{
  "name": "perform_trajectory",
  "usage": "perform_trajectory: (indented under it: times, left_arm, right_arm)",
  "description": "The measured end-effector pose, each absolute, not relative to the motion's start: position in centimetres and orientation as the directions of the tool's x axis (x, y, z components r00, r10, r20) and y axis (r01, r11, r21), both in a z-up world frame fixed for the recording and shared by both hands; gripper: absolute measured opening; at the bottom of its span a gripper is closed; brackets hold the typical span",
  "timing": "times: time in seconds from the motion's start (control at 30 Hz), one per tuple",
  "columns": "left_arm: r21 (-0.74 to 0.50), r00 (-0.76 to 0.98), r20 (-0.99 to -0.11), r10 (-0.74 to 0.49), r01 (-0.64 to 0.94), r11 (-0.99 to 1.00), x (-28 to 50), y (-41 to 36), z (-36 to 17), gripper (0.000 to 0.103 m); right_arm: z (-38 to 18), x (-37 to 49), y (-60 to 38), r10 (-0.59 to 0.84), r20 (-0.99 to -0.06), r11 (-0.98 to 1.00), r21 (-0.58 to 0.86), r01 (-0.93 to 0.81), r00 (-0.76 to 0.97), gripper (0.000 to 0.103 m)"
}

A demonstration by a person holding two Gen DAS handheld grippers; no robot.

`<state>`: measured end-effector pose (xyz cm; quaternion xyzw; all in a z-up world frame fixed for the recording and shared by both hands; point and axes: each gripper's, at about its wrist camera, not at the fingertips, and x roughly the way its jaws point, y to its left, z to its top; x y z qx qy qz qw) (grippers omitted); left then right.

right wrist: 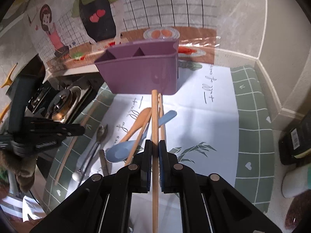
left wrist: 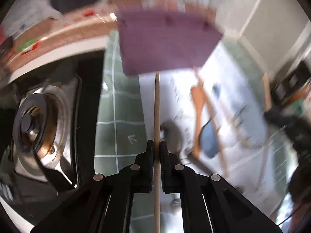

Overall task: Organize utensils
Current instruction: 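Raise both chopsticks and drop them into the purple caddy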

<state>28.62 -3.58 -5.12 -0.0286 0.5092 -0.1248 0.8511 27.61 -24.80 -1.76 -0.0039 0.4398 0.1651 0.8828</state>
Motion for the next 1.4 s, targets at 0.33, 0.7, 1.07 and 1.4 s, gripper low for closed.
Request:
perform_trajectory:
  times: [0.33,0.7,1.07,1.4]
  left_arm:
    - [-0.249,0.732,-0.615,-0.294,0.174,0.953,26.4,-2.2,4.2,0.006]
    - [-0.217,0.884,-0.282,-0.372,0.319,0.923,29.4,-1.6,20.4,0.006]
    - [-0.119,0.958,-0.139,-0.249,0.233,0.965,35.7,-4.0,19.7,0.006]
    - [-0.176,0.947,-0.229,-0.226,0.188,0.966,42.8,-5.4,10.4,0.006]
  right_arm:
    - [4.4,26.4,-22.4,0.289,-0.69,0.944,0.091,-0.317,0.663,0.006]
    - [21.6,28.8,-19.7,0.296,-0.393,0.934,-0.072,-0.35,0.871,0.006]
    - [22.1,35.0,-20.1,0.294,-0.382,0.925,-0.116,-0.361,0.876,0.006]
    - [12.6,41.8,-20.8,0.316,-0.572,0.916,-0.025,-0.401,0.757,0.006]
